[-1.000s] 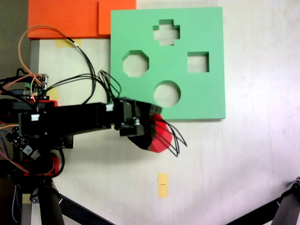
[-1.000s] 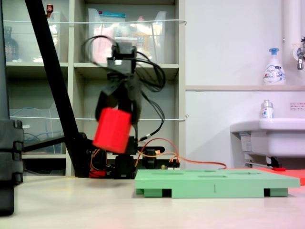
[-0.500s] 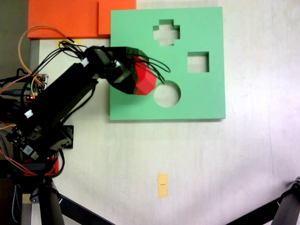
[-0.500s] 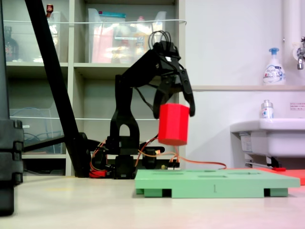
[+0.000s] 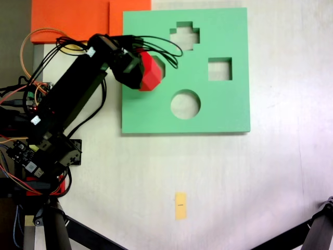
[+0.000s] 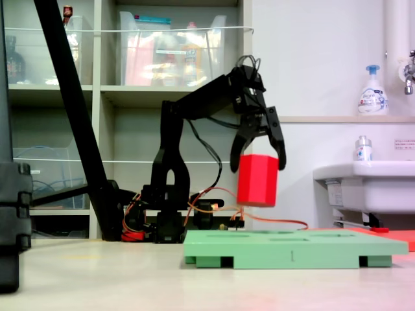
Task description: Put the octagonal pillar block into the corresponding hole
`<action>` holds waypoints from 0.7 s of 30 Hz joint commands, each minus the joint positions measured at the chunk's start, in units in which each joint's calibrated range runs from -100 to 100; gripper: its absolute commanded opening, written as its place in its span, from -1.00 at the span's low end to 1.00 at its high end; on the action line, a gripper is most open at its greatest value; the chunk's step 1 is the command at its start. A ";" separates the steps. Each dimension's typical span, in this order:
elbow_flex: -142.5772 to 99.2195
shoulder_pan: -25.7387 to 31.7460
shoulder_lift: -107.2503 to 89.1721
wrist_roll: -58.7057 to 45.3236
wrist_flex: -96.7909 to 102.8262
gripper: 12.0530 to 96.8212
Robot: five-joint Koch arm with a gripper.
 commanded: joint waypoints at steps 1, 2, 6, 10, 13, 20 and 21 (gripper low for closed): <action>4.35 0.68 1.16 0.29 2.52 -0.38; 4.35 0.83 1.44 0.24 2.81 -0.38; 4.35 1.37 3.53 0.10 3.97 -0.38; 4.35 1.81 5.49 0.10 5.02 -0.38; 4.35 1.95 6.47 0.15 6.08 -0.38; 4.35 1.90 8.56 1.27 7.34 -0.38; 4.35 1.86 8.84 1.27 7.62 -0.38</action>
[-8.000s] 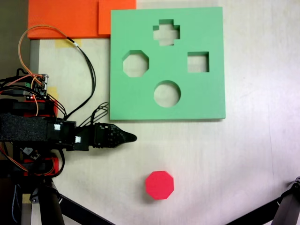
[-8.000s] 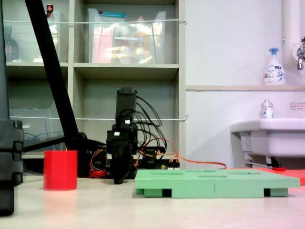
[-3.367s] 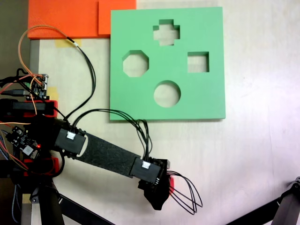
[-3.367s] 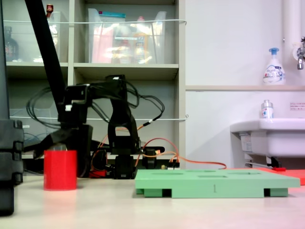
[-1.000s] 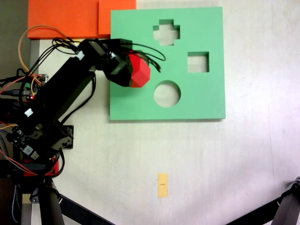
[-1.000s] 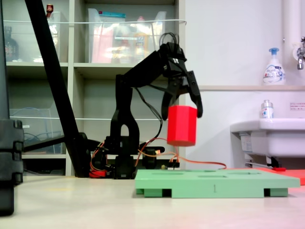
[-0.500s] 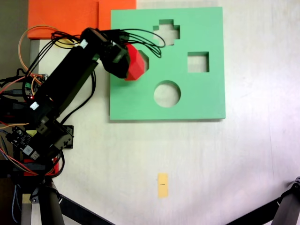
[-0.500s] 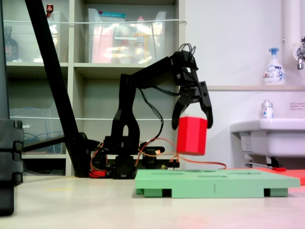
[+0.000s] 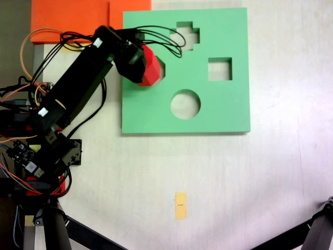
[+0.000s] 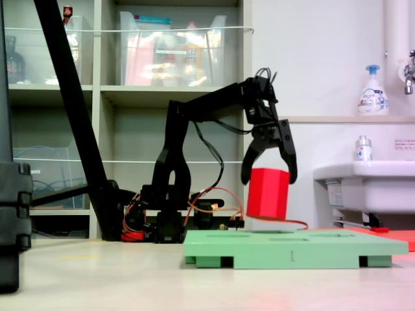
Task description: Put the octagonal pillar block into the corresponding hole
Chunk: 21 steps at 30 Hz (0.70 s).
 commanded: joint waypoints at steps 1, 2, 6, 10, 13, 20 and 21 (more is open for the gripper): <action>4.35 0.15 0.09 0.54 4.20 -0.38; 4.35 0.15 0.51 0.54 4.58 -0.38; 4.35 0.10 2.33 0.54 6.51 -0.38; 4.35 0.20 4.01 0.54 7.76 -0.38; 4.35 0.24 4.84 0.54 8.24 -0.38; 4.35 0.44 6.10 0.68 8.24 -0.37; 4.35 0.49 6.10 0.68 8.24 -0.37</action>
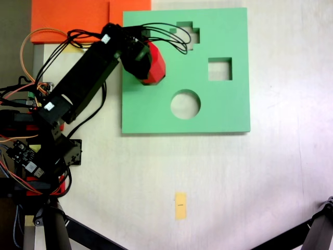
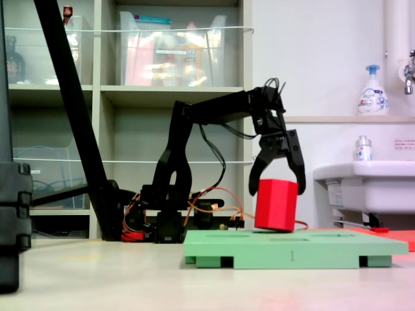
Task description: Put the octagonal pillar block into the corresponding hole
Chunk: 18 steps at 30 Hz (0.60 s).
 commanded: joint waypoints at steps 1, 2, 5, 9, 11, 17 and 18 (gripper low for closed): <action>4.25 0.34 -0.06 0.63 3.15 -0.37; 4.15 0.39 -0.06 0.78 3.15 -0.37; 3.95 0.54 -0.06 1.22 3.05 -0.36; 3.75 0.63 -0.20 1.32 2.19 -0.36; 3.55 0.63 -0.20 1.37 2.09 -0.36; 2.56 0.59 0.36 1.37 2.09 -0.36; 2.46 0.54 0.50 1.37 2.09 -0.36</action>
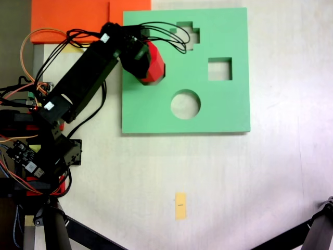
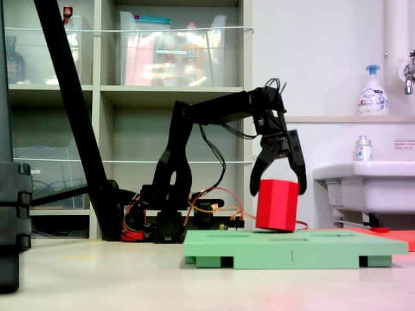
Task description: Put the octagonal pillar block into the corresponding hole
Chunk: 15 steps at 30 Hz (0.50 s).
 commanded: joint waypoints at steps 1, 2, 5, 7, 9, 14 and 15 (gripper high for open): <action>2.06 0.24 -0.04 0.44 2.09 -0.36; 1.96 0.24 -0.04 0.44 2.09 -0.36; 1.76 0.29 -0.60 1.22 1.51 -0.36; 1.56 0.34 -0.46 2.64 0.74 -0.31; 0.56 0.39 -0.32 4.15 0.74 -0.27; 0.16 0.29 0.10 4.05 0.93 -0.27; 0.16 0.24 0.23 4.00 0.93 -0.27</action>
